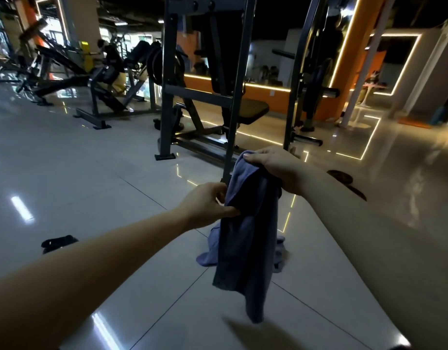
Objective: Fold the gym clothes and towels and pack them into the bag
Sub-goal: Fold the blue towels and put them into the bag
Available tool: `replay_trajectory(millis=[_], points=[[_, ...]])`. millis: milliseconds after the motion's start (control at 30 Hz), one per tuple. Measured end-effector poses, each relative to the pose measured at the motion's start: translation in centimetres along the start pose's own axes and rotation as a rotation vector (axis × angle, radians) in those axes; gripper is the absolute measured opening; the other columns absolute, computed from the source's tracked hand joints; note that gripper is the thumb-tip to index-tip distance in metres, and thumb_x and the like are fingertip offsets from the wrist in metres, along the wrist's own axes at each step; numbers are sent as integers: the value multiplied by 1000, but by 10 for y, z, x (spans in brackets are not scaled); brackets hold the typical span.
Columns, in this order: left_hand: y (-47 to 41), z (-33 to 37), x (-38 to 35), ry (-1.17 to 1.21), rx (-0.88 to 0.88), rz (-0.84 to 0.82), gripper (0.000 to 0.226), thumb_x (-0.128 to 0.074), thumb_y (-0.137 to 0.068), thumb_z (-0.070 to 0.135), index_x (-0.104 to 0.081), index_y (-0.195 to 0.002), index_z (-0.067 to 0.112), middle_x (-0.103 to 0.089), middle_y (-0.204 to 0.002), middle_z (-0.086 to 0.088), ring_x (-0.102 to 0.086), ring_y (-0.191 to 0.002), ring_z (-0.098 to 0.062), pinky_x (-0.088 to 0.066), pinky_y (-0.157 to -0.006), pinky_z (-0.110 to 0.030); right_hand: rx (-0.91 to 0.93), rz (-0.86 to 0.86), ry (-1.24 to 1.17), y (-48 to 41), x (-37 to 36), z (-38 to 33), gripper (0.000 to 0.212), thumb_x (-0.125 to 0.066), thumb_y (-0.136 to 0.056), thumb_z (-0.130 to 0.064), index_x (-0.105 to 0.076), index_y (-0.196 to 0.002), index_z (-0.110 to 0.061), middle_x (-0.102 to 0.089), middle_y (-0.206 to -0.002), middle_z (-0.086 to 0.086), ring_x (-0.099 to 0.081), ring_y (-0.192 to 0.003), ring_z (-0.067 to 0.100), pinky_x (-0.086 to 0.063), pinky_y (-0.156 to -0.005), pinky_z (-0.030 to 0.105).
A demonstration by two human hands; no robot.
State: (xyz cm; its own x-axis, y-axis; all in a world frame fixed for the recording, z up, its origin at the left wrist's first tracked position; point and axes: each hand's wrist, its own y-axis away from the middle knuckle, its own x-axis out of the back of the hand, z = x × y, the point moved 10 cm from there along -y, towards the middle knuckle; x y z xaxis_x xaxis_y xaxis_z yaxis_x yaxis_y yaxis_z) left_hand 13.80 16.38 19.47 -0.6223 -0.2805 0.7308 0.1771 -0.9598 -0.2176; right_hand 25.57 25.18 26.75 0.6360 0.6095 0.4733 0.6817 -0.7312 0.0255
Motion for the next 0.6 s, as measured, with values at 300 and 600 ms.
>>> replay_trajectory(millis=[300,600], points=[[1,-41,40,104,152,118,22,-54,-101,15,-75,-98,16,-72,-84,-11,-68,-75,-25,-57,-66,-38,-34,-48,111,-4,9,34,42,-71,-88,-48,-71,-111,-13,-68,-108,9,-66,-97,24,-52,-82,33],[19,-76,114,117,244,442,17,-62,-98,25,-71,-86,19,-66,-77,-2,-62,-70,-17,-44,-59,-30,-10,-71,310,-20,4,62,11,-69,-91,-16,-73,-100,-12,-69,-107,10,-65,-102,23,-52,-95,41]])
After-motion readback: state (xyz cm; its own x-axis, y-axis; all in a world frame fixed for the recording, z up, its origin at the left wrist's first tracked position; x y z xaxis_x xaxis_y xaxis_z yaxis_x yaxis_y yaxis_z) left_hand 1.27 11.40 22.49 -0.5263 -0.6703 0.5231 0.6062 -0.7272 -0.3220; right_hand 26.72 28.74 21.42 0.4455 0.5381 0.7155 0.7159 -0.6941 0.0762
